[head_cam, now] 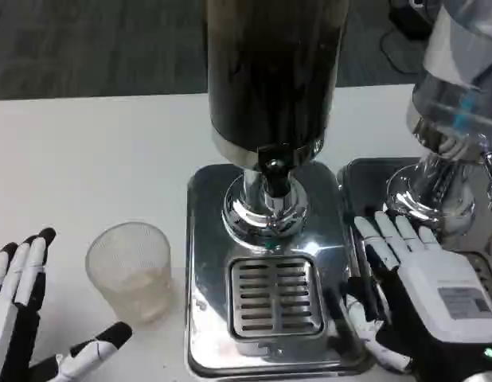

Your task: Grasp the cup under the faucet to collect the drink, then remove the cup.

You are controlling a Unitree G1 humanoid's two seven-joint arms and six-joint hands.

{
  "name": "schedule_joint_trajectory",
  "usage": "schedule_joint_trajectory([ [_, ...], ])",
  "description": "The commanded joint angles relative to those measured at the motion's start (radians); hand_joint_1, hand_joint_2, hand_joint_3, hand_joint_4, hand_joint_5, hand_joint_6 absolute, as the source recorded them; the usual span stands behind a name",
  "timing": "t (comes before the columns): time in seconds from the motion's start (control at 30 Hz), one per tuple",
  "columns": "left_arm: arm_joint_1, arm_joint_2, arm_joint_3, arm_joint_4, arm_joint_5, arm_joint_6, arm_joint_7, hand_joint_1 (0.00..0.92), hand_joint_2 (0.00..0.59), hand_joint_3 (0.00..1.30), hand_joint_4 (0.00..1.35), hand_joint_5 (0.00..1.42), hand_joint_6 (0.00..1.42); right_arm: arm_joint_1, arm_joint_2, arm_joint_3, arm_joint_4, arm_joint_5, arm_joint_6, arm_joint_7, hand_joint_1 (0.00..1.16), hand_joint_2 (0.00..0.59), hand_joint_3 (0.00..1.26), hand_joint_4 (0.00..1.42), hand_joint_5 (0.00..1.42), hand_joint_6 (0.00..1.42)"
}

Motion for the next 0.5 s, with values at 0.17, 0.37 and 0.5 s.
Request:
schedule_joint_trajectory([
  [0.17,0.009,0.022,0.028,0.042,-0.019,-0.026,0.015,0.000,0.055,0.00,0.00,0.00,0.00,0.040,0.002,0.050,-0.035,-0.141,0.041,-0.022,0.39,0.581,0.07,0.00,0.00,0.00],
  [0.37,0.010,0.024,0.039,0.068,-0.015,-0.042,0.041,0.000,0.053,0.00,0.00,0.00,0.00,0.084,0.001,0.059,-0.038,-0.189,0.044,-0.063,0.38,0.581,0.06,0.00,0.00,0.00],
  [0.5,0.022,0.015,0.046,0.078,-0.013,-0.037,0.060,0.000,0.049,0.00,0.00,0.00,0.00,0.091,0.001,0.058,-0.032,-0.179,0.039,-0.072,0.33,0.566,0.04,0.00,0.00,0.00],
])
